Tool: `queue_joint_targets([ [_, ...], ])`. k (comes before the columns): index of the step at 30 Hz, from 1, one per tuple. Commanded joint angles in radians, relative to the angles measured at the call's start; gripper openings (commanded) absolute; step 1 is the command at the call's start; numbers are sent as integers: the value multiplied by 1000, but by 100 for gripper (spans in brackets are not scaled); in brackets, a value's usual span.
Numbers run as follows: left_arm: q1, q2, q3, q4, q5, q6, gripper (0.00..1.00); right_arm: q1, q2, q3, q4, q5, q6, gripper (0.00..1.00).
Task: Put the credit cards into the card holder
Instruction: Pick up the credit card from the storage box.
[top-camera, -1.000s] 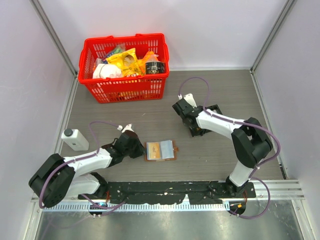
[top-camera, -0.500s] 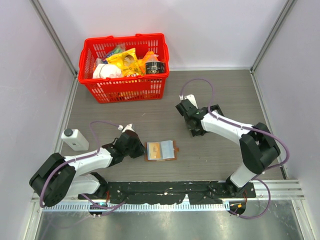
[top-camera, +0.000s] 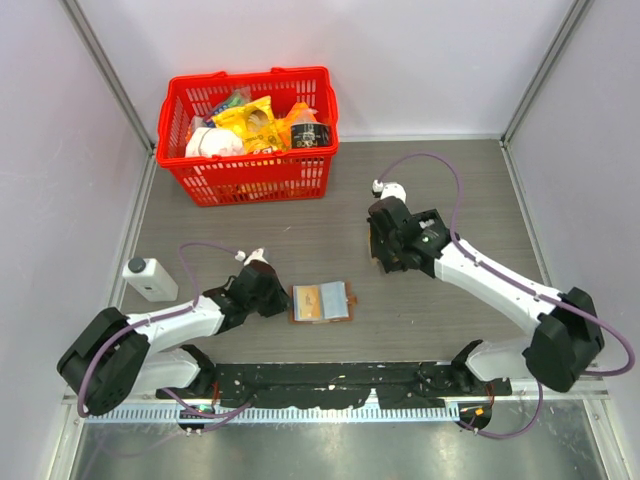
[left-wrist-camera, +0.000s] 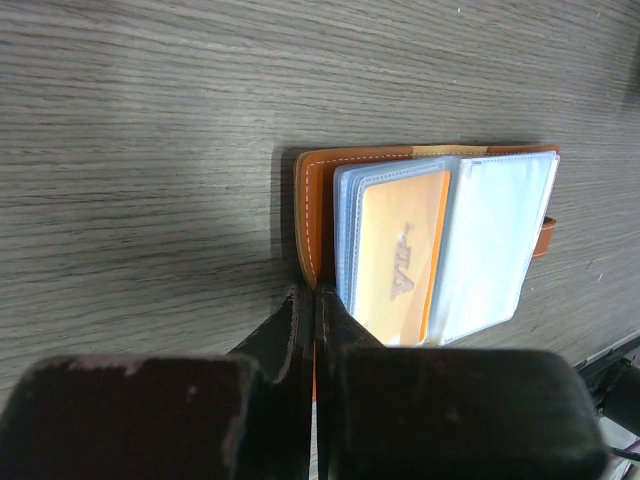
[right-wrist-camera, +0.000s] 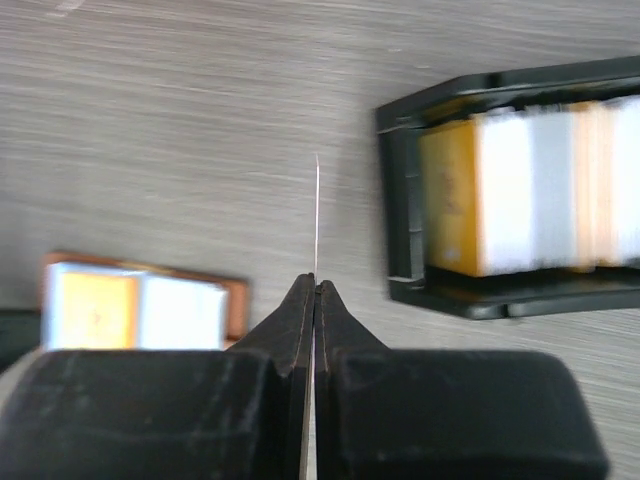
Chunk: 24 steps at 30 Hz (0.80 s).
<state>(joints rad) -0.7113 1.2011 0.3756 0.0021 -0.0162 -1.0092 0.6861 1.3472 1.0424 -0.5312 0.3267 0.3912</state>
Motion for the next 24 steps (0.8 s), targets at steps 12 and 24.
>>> queue_joint_targets([
  [12, -2, -21, -9, -93, -13, 17, 0, 246, -25, -243, 320, -160, 397, 1],
  [24, -2, -17, -6, -99, -16, 17, 0, 270, -54, -226, 178, -37, 371, 1],
])
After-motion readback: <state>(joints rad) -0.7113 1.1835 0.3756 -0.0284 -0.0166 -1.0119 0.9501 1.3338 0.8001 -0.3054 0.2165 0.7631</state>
